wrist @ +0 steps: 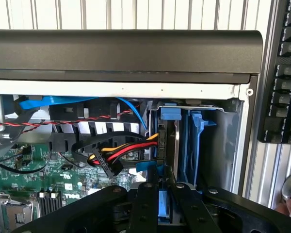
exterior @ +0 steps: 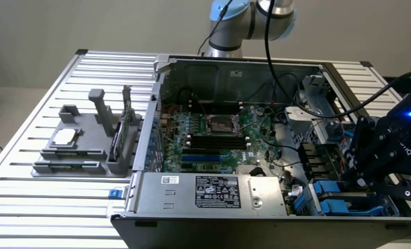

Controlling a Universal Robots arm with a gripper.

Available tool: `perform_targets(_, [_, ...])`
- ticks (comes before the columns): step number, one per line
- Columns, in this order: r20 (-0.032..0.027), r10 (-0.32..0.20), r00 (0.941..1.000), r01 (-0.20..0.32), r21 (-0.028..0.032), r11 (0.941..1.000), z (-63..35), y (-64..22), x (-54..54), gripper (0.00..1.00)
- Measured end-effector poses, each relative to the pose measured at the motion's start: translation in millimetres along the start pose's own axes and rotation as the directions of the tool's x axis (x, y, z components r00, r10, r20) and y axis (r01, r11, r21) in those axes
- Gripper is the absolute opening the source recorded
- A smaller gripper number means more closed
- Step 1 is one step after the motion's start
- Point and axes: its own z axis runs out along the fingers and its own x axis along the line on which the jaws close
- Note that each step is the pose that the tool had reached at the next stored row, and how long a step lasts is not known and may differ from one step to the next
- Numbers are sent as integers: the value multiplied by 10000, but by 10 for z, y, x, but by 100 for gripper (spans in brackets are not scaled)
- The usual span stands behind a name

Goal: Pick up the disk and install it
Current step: 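Insert the second disk wire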

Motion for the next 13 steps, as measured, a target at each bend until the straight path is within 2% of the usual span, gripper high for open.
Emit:
perform_targets(6, [-39,-4,10000,4,0,10000,10,1,-5,16])
perform_targets(10, [-104,-5,9999,5,-1,10000,14,2,-5,18])
perform_targets(11, [-106,-3,9999,3,1,10000,9,2,-6,24])
perform_targets(13, [-112,8,9999,-8,7,10000,-9,-1,-4,24])
